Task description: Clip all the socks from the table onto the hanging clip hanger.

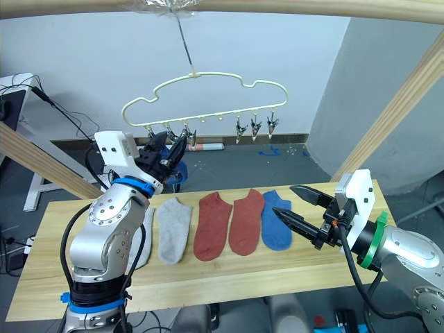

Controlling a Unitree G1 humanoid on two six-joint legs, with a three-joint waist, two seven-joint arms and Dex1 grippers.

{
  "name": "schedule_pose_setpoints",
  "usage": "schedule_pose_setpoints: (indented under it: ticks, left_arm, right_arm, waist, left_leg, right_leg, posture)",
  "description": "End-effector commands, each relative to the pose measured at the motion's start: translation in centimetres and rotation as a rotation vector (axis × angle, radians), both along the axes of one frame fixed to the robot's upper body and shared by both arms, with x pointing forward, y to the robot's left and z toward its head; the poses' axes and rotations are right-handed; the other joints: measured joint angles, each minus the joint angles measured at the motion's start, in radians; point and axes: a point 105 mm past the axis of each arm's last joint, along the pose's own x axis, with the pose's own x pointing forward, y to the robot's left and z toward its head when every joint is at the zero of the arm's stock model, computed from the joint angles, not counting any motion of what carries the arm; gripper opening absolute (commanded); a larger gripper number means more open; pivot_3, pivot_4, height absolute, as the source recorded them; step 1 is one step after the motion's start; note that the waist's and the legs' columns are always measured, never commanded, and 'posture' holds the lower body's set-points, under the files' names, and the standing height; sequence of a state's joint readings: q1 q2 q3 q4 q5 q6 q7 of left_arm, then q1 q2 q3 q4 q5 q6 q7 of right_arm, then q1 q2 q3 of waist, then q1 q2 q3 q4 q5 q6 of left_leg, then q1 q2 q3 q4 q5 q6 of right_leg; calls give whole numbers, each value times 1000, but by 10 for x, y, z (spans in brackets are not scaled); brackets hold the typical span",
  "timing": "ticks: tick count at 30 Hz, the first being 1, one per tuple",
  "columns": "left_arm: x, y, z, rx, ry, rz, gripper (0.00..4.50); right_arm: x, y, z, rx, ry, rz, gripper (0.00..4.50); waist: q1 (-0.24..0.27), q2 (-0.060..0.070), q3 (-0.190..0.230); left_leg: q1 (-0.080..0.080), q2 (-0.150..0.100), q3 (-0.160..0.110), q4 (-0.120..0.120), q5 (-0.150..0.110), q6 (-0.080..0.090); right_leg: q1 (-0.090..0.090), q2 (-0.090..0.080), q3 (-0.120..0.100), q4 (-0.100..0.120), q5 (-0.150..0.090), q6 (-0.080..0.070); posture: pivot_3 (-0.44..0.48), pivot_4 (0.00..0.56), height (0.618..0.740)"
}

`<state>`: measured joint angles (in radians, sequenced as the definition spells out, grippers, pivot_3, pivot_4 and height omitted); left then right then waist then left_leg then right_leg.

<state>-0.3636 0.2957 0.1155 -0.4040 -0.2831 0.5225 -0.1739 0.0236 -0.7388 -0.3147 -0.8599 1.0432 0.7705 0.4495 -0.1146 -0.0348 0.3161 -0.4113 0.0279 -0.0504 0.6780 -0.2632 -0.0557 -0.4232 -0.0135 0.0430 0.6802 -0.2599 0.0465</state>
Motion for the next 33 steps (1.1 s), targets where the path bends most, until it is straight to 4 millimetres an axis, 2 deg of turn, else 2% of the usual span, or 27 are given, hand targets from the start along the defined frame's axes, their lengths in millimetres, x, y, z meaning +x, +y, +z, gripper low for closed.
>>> schedule_pose_setpoints:
  ticks: [1, 14, 33]
  left_arm:
    - [-1, 1, 6, 7, -30, 8, 2189]
    - [-8, 13, -2, 46, -28, 14, 2189]
    - [9, 10, 4, 29, -43, 39, 2189]
  right_arm:
    - [-8, 6, 7, 1, -41, 27, 3109]
    - [-7, 6, 6, 7, -35, 19, 3109]
    - [-5, 8, 4, 3, -32, 9, 3109]
  waist:
    - [0, 0, 0]
    - [0, 0, 2]
    - [-1, -1, 4]
  left_leg:
    - [0, 0, 0, 0, 0, 0]
    - [0, 0, 0, -1, 0, 0]
    - [0, 0, 0, -1, 0, 0]
  right_leg:
    - [0, 0, 0, 0, 0, 0]
    - [0, 0, 0, -1, -1, 1]
    - [0, 0, 0, -2, -1, 2]
  posture:
    - [-300, 326, 740]
    - [-285, 329, 740]
    - [-303, 333, 740]
